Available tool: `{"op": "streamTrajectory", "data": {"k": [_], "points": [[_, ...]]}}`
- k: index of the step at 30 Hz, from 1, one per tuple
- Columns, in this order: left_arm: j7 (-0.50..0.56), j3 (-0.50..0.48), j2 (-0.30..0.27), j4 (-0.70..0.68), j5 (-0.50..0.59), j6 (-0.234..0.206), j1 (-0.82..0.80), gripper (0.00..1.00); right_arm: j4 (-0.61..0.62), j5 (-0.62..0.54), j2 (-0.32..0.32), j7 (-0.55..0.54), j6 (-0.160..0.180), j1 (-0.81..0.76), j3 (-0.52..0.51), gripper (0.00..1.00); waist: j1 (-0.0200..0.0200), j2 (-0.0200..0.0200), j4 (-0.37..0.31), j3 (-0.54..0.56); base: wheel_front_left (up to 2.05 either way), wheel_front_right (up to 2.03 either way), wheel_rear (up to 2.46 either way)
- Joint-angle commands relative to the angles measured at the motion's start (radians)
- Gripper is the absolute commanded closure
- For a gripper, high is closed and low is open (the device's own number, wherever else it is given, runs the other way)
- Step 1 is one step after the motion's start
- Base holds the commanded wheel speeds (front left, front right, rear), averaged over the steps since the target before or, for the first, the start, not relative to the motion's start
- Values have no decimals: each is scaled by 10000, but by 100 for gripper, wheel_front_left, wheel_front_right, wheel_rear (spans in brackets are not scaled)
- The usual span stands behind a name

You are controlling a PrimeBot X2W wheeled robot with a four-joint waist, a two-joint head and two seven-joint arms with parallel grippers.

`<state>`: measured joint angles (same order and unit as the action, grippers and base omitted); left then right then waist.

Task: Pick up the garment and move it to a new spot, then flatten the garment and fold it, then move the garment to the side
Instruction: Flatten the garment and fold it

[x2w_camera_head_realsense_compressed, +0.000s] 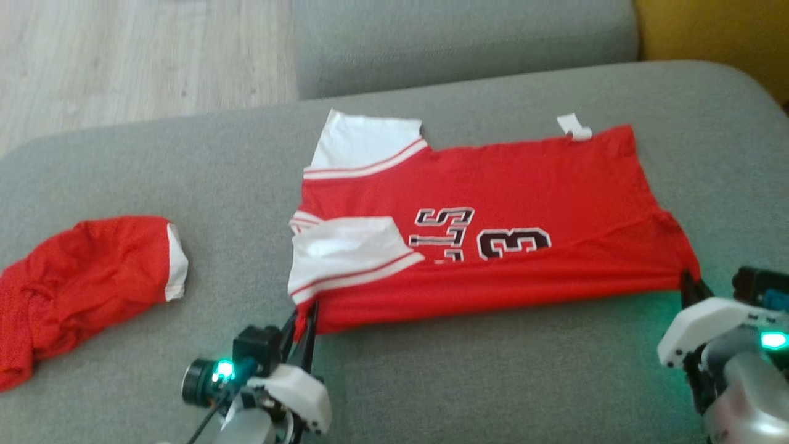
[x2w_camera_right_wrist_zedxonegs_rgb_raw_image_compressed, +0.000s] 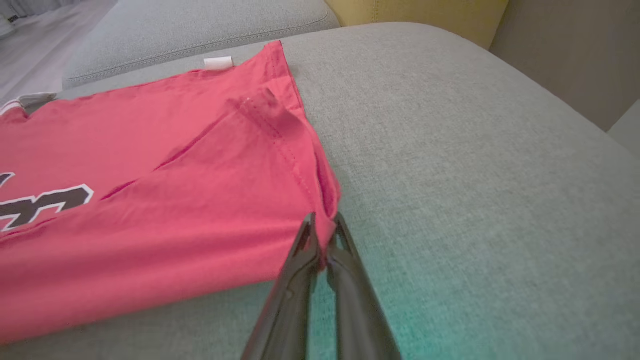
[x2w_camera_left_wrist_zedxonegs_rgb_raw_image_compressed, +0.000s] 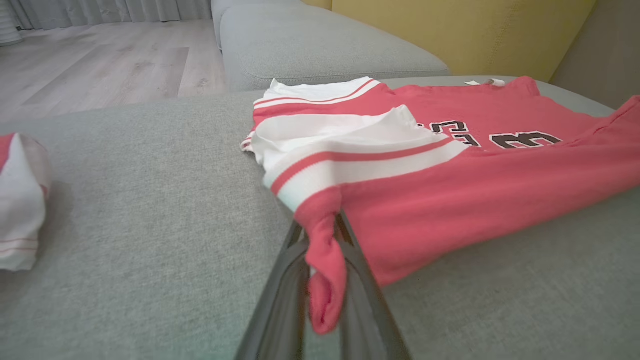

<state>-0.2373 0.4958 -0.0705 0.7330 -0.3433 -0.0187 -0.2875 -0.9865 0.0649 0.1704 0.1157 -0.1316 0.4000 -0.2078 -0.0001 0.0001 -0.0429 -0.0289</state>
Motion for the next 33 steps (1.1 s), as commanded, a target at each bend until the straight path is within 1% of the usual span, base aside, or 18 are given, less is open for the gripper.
{"op": "streamTrajectory", "data": {"k": [1, 6, 10, 11, 12, 13, 14, 16, 19, 20, 21, 23, 26, 27, 30, 33], "points": [[8, -275, -308, -308, -61, -20, -79, 100, 427, 104, 106, 115, 9, 16, 74, 100, 1, -1, -91, 185, 0, 0, 0], [156, -164, -438, -686, -141, -68, 591, 100, 1236, 211, -65, -50, 9, -772, -443, 100, 1, -1, -230, 388, 0, 0, 0], [308, -106, -485, -983, -213, -145, 950, 100, 2062, 188, -308, -416, 9, -1380, -691, 100, 1, -1, -300, 415, 0, 0, 0], [349, -91, -495, -1045, -223, -161, 994, 100, 2296, 173, -355, -512, 9, -1500, -750, 51, 1, -1, -311, 410, 0, 0, 0], [372, -80, -508, -1109, -219, -195, 1018, 55, 2546, 161, -403, -581, 9, -1606, -819, 0, 1, -1, -321, 403, 0, 0, 0], [373, -71, -522, -1174, -196, -251, 1021, 9, 2794, 159, -451, -670, 9, -1695, -895, 0, 1, -1, -330, 397, 0, 0, 0], [378, -73, -532, -1236, -185, -304, 1009, 0, 3067, 139, -489, -739, 9, -1759, -952, 0, 1, -1, -343, 383, 0, 0, 0], [316, -100, -538, -1428, -197, -343, 956, 0, 3661, 129, -587, -846, 9, -1835, -1082, 0, 1, -1, -353, 348, 0, 0, 0], [4, -74, -627, -2006, -47, -237, 801, 0, 4592, 101, -723, -929, 9, -1850, -1340, 0, 1, -1, -367, 265, 0, 0, 0], [-113, -224, -677, -2438, -24, -310, 727, 0, 5178, 14, -789, -929, 9, -1786, -1504, 0, 1, -1, -382, 156, 0, 0, 0], [-151, -305, -712, -2667, -5, -338, 676, 0, 5437, -67, -803, -931, 9, -1749, -1518, 0, 1, -1, -385, 88, 0, 0, 0], [-193, -425, -816, -3085, 76, -372, 521, 0, 5867, -206, -816, -928, 9, -1641, -1562, 0, 1, -1, -377, -71, 0, 0, 0], [-219, -572, -956, -3693, 126, -236, 104, 0, 6359, -248, -841, -940, 9, -1376, -1503, 0, 1, -1, -381, -360, 0, 0, 0], [-219, -572, -956, -3693, 126, -236, 104, 0, 6359, -248, -841, -940, 9, -1376, -1503, 0, 1, -1, -381, -360, 0, 0, 0], [-152, -633, -1156, -4117, 158, 20, -588, 0, 6720, -240, -790, -950, 9, -1019, -1328, 0, 1, -1, -423, -748, 0, 0, 0], [354, -688, -1387, -4301, 96, 404, -1634, 0, 6904, -179, -639, -1005, 9, -575, -1002, 0, 1, -1, -534, -1239, 0, 0, 0]]}}
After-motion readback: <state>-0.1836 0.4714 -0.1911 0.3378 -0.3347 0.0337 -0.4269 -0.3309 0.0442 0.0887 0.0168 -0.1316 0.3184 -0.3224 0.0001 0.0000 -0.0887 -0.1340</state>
